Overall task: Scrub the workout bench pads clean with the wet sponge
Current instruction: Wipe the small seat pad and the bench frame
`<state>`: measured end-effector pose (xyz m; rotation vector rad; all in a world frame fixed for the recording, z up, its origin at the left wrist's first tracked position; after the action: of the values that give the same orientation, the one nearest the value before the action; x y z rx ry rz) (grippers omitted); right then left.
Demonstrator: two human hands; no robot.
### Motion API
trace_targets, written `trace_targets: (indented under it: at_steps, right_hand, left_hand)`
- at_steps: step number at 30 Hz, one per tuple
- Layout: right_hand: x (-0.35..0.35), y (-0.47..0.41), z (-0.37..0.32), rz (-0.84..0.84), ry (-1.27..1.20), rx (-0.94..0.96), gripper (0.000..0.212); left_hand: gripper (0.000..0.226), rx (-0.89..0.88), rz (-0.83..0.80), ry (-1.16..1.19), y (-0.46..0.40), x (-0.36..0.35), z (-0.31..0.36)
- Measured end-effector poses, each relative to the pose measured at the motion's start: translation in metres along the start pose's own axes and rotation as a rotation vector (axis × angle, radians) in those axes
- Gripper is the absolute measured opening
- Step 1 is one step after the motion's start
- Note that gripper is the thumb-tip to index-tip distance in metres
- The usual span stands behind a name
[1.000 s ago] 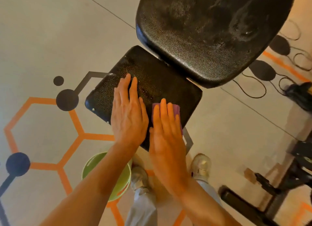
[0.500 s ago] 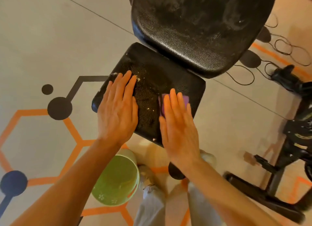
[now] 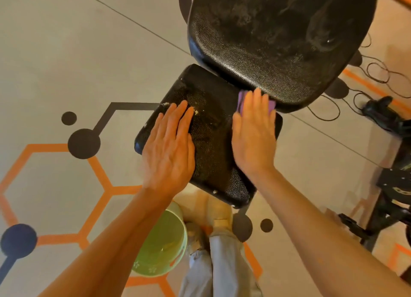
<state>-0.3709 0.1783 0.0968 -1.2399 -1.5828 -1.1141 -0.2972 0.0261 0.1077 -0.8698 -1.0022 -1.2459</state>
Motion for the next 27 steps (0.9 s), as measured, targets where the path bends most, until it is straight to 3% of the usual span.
trace_targets:
  at_steps: [3,6,8,12,14,18,20,24,26,27]
  right_hand:
    - [-0.008,0.028,-0.021,0.033,-0.052,-0.043,0.056]
    - [-0.012,0.117,-0.053,-0.113,-0.053,0.251,0.056]
    - [-0.012,0.103,-0.042,-0.154,-0.029,0.367,0.056]
    - [-0.004,-0.016,-0.019,-0.018,-0.002,0.104,0.056]
    - [-0.010,-0.002,-0.028,-0.021,-0.039,0.029,0.056]
    - [-0.010,0.101,-0.055,-0.137,-0.042,0.369,0.055]
    - [-0.013,0.076,-0.045,-0.171,-0.012,0.443,0.055]
    - [-0.004,-0.033,-0.039,-0.051,-0.013,0.160,0.057]
    - [-0.009,-0.017,-0.047,-0.029,-0.026,0.098,0.056]
    - [-0.014,0.008,-0.055,-0.059,-0.022,0.155,0.055]
  left_hand:
    - [0.048,0.005,0.004,0.002,0.000,-0.001,-0.001]
    - [0.049,0.013,0.007,0.017,-0.001,0.000,-0.002]
    - [0.049,0.009,0.011,0.024,-0.001,0.001,-0.001]
    - [0.049,0.006,0.010,0.019,-0.001,0.002,-0.001]
    - [0.049,0.013,-0.004,0.018,-0.001,0.002,0.000]
    - [0.052,0.022,-0.025,0.040,-0.003,0.004,0.001]
    - [0.052,0.021,-0.033,0.053,-0.002,0.003,-0.001]
    - [0.051,0.048,-0.022,0.033,-0.003,0.004,-0.001]
    - [0.052,0.092,-0.009,0.039,0.000,0.007,-0.004]
    - [0.052,0.129,0.004,0.040,0.002,0.010,-0.008]
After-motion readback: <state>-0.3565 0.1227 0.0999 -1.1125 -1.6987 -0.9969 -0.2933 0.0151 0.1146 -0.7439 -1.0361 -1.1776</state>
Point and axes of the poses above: each hand's wrist, its own y-axis away from the middle knuckle, its own x-axis out of the back of the hand, z = x × y, the point moved 7 cm from there along -y, towards the middle knuckle, and after that the axes turned 1 degree about -z, right-handed, at the moved point
